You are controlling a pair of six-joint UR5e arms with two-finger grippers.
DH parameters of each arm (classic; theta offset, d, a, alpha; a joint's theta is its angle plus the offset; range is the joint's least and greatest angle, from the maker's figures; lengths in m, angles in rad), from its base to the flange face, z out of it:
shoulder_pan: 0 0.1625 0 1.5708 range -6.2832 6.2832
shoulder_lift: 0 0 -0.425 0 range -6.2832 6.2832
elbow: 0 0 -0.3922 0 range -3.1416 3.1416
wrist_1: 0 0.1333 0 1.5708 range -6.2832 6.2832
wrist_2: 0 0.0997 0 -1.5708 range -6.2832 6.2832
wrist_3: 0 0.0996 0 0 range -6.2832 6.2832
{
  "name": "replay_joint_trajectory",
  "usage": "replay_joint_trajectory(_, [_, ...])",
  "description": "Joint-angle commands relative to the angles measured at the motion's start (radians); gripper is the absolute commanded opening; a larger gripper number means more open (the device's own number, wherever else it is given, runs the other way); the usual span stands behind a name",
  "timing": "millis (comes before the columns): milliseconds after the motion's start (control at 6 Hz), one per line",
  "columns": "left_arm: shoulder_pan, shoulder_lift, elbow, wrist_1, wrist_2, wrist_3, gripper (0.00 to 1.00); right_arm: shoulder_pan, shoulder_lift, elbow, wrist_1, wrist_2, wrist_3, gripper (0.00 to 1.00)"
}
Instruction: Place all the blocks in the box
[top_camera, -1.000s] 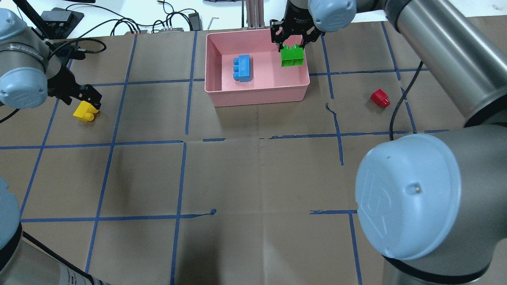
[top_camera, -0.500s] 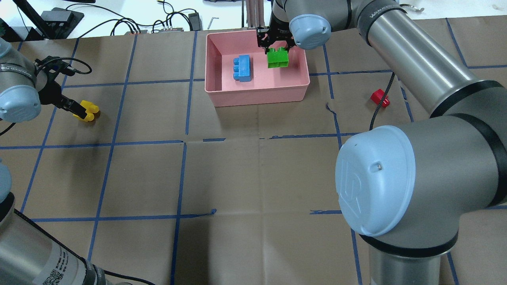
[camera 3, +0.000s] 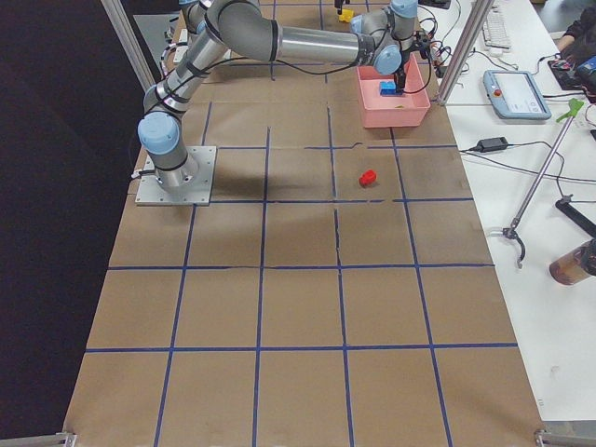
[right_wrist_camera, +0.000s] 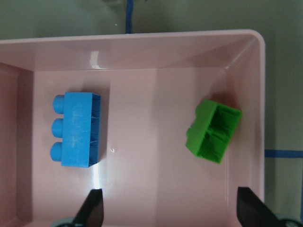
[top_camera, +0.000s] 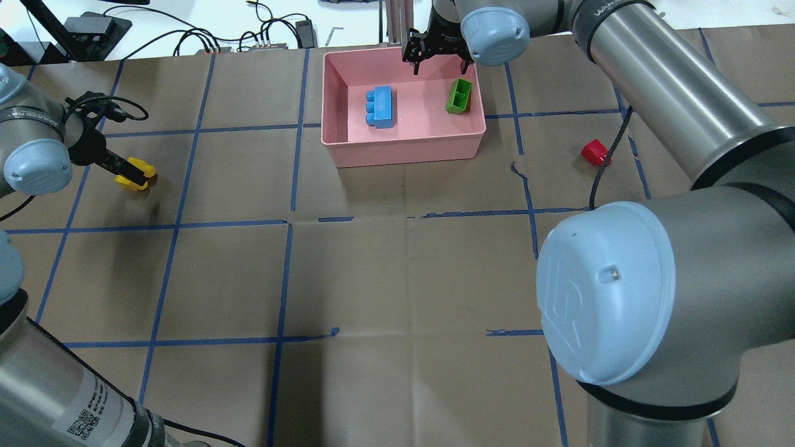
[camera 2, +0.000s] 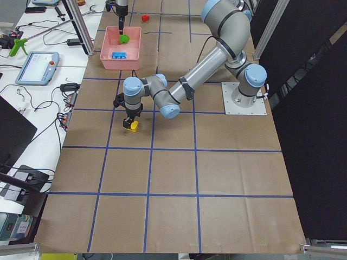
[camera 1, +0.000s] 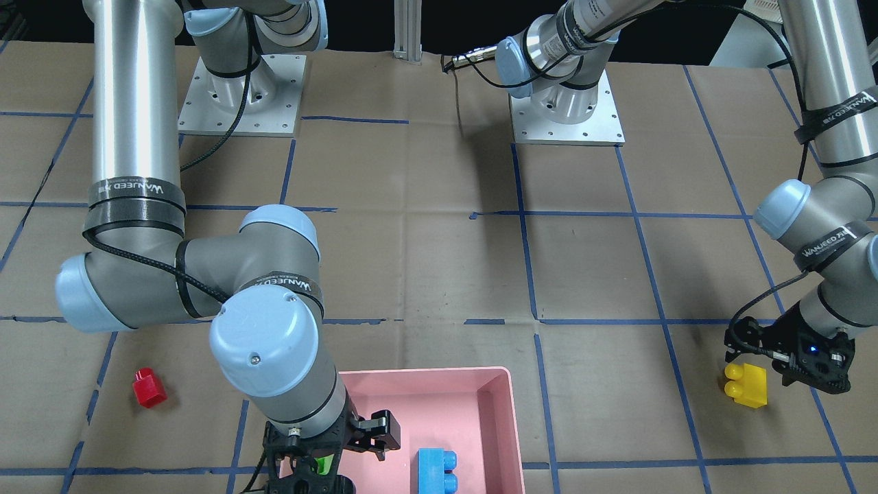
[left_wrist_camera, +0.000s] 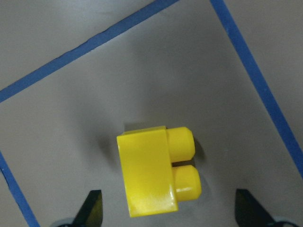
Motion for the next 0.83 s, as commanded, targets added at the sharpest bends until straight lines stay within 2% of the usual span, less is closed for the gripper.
replay_joint_trajectory(0, [0.0, -0.017, 0.004, 0.003, -0.001, -0.004, 0.97, -0.073, -0.089, 0.015, 0.198, 0.0, -0.052, 1.0])
replay_joint_trajectory(333, [0.0, -0.03, 0.004, 0.039, -0.003, -0.003, 0.97, -0.211, -0.137, 0.026, 0.324, -0.003, -0.387, 1.0])
replay_joint_trajectory(667, [-0.001, -0.038, 0.001, 0.047, -0.006, -0.007, 0.95, -0.373, -0.172, 0.138, 0.303, -0.003, -0.712, 0.99])
